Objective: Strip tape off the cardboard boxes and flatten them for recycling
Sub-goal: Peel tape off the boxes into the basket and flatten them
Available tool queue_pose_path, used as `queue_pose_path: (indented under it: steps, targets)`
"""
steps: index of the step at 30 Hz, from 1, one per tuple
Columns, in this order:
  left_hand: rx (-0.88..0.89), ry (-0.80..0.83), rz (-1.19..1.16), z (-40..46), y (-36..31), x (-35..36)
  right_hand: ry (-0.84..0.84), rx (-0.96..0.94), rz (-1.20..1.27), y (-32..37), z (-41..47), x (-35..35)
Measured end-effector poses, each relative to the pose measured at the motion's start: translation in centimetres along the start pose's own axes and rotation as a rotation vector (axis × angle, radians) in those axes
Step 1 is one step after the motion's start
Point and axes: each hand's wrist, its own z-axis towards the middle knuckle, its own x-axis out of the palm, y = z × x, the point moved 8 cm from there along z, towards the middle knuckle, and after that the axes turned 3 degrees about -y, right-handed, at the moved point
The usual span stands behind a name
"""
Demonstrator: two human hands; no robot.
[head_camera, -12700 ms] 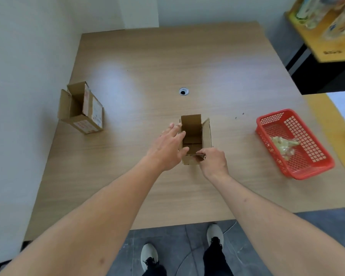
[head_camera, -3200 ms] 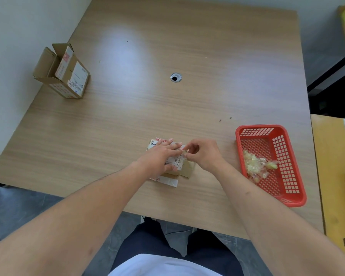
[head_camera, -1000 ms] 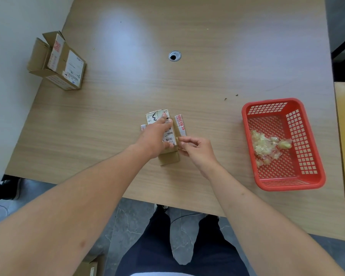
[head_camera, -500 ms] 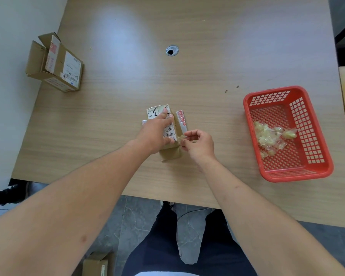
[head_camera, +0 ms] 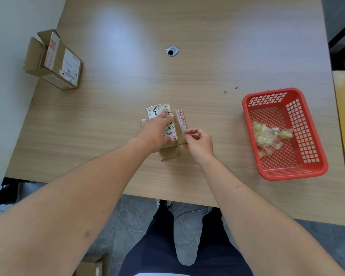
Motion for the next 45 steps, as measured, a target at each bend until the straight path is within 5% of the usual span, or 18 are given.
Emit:
queue_pose_path:
  steps: [8,14,32,39,45]
  targets:
    - [0.009,-0.009,-0.012,0.1,0.0,-0.1,0.098,0.074,0.231,-1.0,-0.1,1.4]
    - [0.015,-0.015,0.008,0.1,-0.1,-0.1,0.079,0.091,0.100,-1.4,0.5,1.2]
    - [0.061,-0.040,0.098,-0.8,-4.1,1.8,-0.182,-0.187,0.057,4.6,-1.9,-5.9]
    - [0.218,-0.101,0.148,-1.1,-10.7,3.8,-0.454,-0.402,-0.198,8.8,-3.2,-15.6]
    - [0.241,-0.119,0.175,-1.0,-12.2,4.8,-0.612,-0.347,-0.315,7.7,-1.8,-21.5]
